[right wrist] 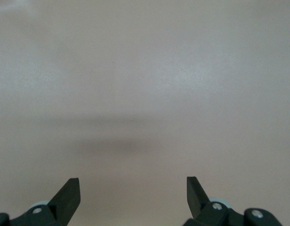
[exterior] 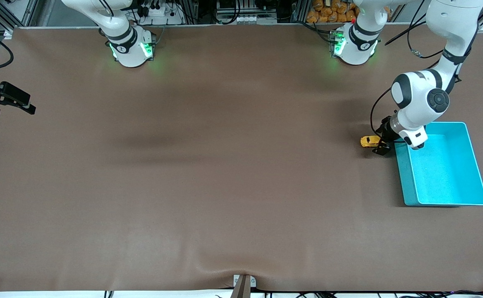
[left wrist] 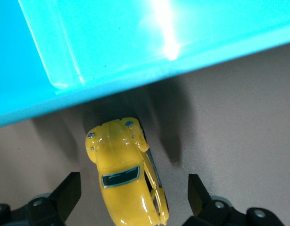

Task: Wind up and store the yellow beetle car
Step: 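Close the left gripper around the yellow car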

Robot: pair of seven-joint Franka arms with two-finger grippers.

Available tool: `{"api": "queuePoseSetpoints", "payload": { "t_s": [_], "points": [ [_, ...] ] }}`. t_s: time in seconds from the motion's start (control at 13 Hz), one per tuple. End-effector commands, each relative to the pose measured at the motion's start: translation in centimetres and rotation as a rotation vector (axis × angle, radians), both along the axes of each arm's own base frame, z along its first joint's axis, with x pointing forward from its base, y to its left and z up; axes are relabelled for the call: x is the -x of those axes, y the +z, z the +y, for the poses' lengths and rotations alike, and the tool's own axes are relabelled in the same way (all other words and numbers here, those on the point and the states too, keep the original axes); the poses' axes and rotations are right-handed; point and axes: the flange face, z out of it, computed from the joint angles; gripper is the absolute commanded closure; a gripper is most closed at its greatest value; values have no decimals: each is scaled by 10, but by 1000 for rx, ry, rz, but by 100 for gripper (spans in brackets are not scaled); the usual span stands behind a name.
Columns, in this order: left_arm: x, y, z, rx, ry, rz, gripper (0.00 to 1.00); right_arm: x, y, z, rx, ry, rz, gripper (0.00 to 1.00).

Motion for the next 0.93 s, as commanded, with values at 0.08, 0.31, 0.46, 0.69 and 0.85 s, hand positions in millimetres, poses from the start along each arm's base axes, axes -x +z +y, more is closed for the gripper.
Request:
{"api": "queuePoseSetpoints", "payload": {
  "t_s": [0.08, 0.31, 0.46, 0.69, 0.85],
  "points": [
    [-3, 1, -2, 10, 34, -26, 94, -3, 4, -1, 15, -14, 5, 0],
    [-6, 5, -10, 11, 19, -34, 100, -3, 5, -1, 15, -14, 3, 0],
    [-10, 12, -25, 19, -9, -46, 100, -3, 5, -1, 15, -14, 3, 0],
    [-25, 38, -50, 33, -53, -80, 100, -3, 8, -1, 15, -16, -3, 0],
    [-47, 76, -63, 51, -81, -58, 100, -3, 8, -1, 15, -16, -3, 0]
  ]
}}
